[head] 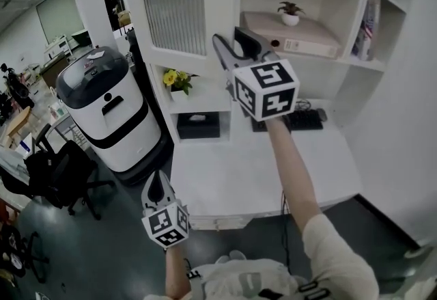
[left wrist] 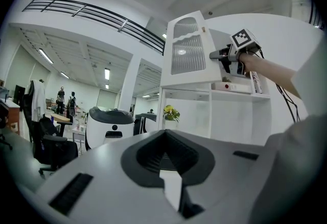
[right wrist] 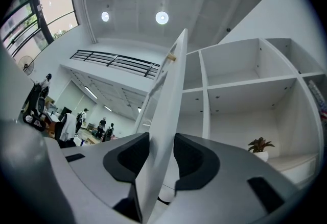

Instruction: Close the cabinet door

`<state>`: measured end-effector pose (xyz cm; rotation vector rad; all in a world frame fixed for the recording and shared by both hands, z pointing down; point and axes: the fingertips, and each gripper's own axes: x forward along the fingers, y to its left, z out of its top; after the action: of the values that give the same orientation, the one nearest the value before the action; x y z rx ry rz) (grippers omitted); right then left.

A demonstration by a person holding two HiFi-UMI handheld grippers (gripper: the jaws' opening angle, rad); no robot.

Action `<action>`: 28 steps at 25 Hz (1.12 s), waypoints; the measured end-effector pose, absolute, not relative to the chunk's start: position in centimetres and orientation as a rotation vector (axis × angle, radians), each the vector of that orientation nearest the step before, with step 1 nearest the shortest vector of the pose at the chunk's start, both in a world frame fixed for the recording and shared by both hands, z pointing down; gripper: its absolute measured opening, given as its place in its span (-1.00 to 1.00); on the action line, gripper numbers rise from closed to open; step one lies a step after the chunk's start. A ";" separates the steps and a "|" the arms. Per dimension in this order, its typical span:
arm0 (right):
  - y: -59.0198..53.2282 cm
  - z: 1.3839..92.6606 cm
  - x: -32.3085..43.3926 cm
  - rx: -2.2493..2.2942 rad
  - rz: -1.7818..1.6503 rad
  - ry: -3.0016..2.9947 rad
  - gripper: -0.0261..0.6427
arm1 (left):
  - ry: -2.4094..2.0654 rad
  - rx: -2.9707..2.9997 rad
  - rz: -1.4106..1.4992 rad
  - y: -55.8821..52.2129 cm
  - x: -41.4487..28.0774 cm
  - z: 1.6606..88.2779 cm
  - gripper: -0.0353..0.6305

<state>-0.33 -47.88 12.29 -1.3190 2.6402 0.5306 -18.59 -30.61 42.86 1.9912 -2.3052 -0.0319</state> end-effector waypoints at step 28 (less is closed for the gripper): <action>-55.3 11.9 2.3 -1.522 0.551 2.557 -0.45 | -2.281 1.972 0.048 -32.7 -19.3 44.7 -0.88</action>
<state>2.32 -55.27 11.94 -1.5221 2.5566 0.5511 -19.32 -32.70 44.73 1.9720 -2.2814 0.0482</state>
